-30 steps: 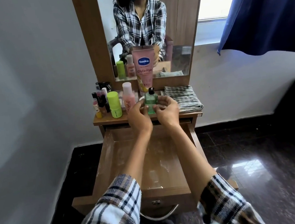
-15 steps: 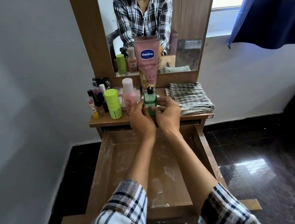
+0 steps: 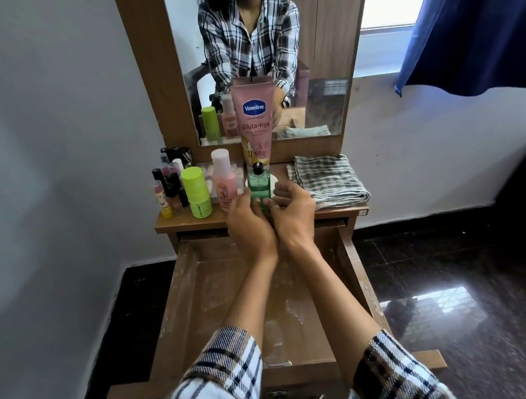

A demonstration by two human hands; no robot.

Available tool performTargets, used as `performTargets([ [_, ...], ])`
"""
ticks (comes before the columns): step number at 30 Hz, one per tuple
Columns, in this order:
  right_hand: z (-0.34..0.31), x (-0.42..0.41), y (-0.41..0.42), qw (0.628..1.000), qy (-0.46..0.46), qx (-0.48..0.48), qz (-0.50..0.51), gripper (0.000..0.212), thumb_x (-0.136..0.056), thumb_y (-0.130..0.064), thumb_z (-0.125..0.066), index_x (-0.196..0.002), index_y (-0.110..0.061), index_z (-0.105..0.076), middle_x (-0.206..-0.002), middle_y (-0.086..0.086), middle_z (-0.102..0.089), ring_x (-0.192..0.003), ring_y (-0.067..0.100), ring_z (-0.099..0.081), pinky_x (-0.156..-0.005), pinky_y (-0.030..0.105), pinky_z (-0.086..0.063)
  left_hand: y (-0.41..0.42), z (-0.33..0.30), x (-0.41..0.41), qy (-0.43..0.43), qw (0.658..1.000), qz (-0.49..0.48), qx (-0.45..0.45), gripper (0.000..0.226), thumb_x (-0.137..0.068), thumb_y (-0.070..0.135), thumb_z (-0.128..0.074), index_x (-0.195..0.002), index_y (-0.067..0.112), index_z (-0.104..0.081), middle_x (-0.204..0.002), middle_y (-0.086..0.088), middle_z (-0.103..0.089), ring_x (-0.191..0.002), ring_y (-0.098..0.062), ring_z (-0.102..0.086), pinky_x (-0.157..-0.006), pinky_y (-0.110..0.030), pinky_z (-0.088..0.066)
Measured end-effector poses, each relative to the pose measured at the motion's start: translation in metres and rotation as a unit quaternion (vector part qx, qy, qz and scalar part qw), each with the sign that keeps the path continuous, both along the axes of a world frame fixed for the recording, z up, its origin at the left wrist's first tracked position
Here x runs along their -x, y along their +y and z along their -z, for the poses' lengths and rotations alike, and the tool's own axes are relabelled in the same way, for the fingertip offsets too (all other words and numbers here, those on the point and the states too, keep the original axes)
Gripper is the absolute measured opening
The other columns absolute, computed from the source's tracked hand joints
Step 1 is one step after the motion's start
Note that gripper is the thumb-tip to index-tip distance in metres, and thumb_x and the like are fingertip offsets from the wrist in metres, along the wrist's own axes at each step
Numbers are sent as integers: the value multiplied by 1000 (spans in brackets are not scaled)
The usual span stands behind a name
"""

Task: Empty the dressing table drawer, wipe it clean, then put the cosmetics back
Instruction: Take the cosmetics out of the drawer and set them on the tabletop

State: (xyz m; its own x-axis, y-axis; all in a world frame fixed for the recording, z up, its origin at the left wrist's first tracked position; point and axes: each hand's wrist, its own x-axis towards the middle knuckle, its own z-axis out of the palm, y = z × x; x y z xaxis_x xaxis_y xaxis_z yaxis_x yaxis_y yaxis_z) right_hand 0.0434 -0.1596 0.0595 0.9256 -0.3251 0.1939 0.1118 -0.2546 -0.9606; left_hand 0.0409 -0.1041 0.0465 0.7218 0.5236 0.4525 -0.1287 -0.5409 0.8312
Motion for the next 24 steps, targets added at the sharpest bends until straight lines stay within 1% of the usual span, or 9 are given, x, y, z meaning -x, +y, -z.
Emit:
performTargets([
  [2, -7, 9, -5, 1000, -9, 0, 4, 34, -83, 1, -67, -116, -3, -60, -106, 8, -66, -87, 10, -62, -82, 22, -54, -2, -5, 12, -2, 1000, 7, -6, 28, -88, 2, -52, -113, -1, -65, -108, -16, -66, -101, -29, -60, -83, -25, -39],
  [4, -16, 18, -12, 1000, -16, 4, 12, 35, -82, 0, -68, -116, -6, -60, -106, 8, -67, -88, 10, -63, -80, 19, -53, -5, -12, 25, -5, 1000, 9, -3, 29, -89, 2, -53, -116, -1, -63, -113, -16, -65, -106, -29, -59, -88, -26, -39],
  [6, -28, 32, -20, 999, -24, 11, 19, 36, -82, -2, -69, -116, -8, -60, -105, 7, -68, -90, 11, -65, -77, 17, -52, -9, -23, 39, -9, 1000, 17, 0, 29, -89, 2, -55, -117, 0, -62, -114, -15, -65, -107, -28, -58, -89, -26, -39],
  [9, -47, 51, -34, 998, -37, 22, 34, 34, -82, -6, -71, -115, -7, -61, -103, 9, -69, -93, 16, -66, -72, 16, -50, -16, -41, 58, -12, 1000, 27, 7, 29, -89, 4, -56, -117, 1, -62, -113, -14, -65, -105, -28, -60, -91, -31, -42],
  [12, -63, 69, -50, 997, -48, 41, 53, 33, -82, -6, -71, -114, -6, -61, -103, 10, -70, -90, 16, -66, -62, 4, -46, -24, -58, 75, -10, 1000, 29, 0, 27, -88, 4, -58, -114, 3, -64, -110, -13, -67, -101, -27, -61, -89, -29, -42],
  [13, -67, 74, -56, 996, -51, 44, 56, 33, -82, -6, -71, -114, -5, -61, -102, 10, -70, -89, 16, -67, -63, 4, -46, -27, -62, 80, -7, 999, 34, -1, 26, -88, 4, -59, -113, 4, -65, -109, -13, -67, -100, -26, -61, -87, -27, -42],
  [16, -73, 83, -70, 995, -48, 55, 69, 34, -81, -7, -72, -113, -5, -61, -102, 11, -71, -82, 13, -65, -75, 17, -51, -36, -69, 85, 23, 999, 41, -9, 28, -88, 8, -60, -115, 6, -65, -111, -11, -67, -102, -25, -61, -87, -29, -44],
  [19, -72, 83, -84, 994, -34, 65, 82, 34, -80, -11, -74, -112, -6, -62, -102, 10, -71, -86, 15, -66, -85, 27, -54, -43, -66, 81, 59, 996, 67, -23, 28, -87, 9, -63, -114, 7, -65, -111, -11, -68, -101, -26, -61, -88, -33, -47],
  [24, -56, 67, -101, 994, 7, 66, 83, 33, -81, -14, -74, -111, -7, -62, -104, 10, -69, -85, 17, -66, -83, 26, -52, -53, -50, 60, 114, 982, 147, -29, 34, -83, 16, -69, -116, 7, -64, -112, -12, -68, -101, -26, -63, -89, -36, -49],
])
